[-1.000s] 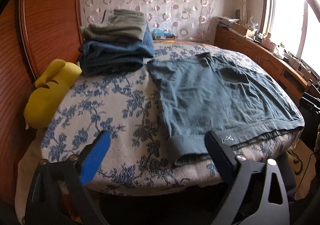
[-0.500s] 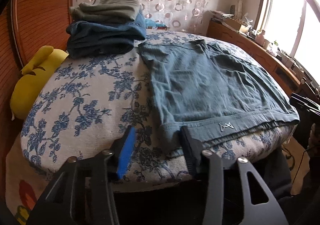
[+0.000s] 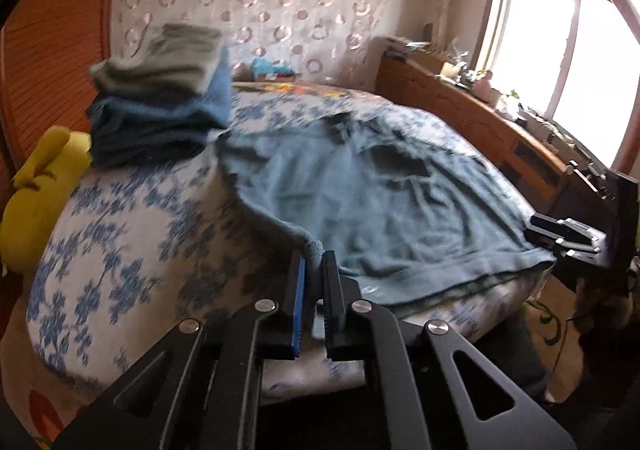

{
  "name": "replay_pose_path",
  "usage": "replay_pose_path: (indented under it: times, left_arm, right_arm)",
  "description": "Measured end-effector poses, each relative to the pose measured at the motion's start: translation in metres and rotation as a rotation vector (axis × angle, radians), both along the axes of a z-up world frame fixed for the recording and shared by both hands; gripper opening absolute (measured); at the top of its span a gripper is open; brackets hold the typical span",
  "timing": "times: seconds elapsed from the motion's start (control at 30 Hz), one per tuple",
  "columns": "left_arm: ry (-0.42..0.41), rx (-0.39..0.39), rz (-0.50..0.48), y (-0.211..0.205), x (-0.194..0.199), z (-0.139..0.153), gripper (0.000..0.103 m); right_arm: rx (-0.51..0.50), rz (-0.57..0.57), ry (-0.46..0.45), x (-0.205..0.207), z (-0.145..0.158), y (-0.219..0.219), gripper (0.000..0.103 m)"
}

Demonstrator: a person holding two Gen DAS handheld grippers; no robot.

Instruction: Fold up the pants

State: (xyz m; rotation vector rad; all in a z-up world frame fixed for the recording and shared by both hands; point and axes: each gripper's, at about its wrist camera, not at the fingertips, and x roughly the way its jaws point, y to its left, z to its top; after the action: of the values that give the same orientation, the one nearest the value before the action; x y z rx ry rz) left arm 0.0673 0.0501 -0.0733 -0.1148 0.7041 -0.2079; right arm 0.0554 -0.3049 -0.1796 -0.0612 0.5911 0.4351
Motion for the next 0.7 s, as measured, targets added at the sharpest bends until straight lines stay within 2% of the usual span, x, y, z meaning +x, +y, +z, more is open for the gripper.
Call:
replay_pose_path:
  times: [0.47,0.63,0.7]
  left_arm:
    - [-0.059,-0.019,-0.217,-0.091,0.041,0.050,0.008]
    - [-0.075,0.019,-0.205,-0.101,0.044,0.051,0.009]
    - [-0.061,0.010,-0.204,-0.099,0.043,0.048,0.011]
  right_arm:
    - [0.012,-0.023,-0.009,0.004,0.005,-0.005,0.058]
    - [0.019,-0.026,-0.011,0.002,0.008,-0.009,0.058]
    - [0.020,-0.025,-0.010,0.001,0.008,-0.007,0.058]
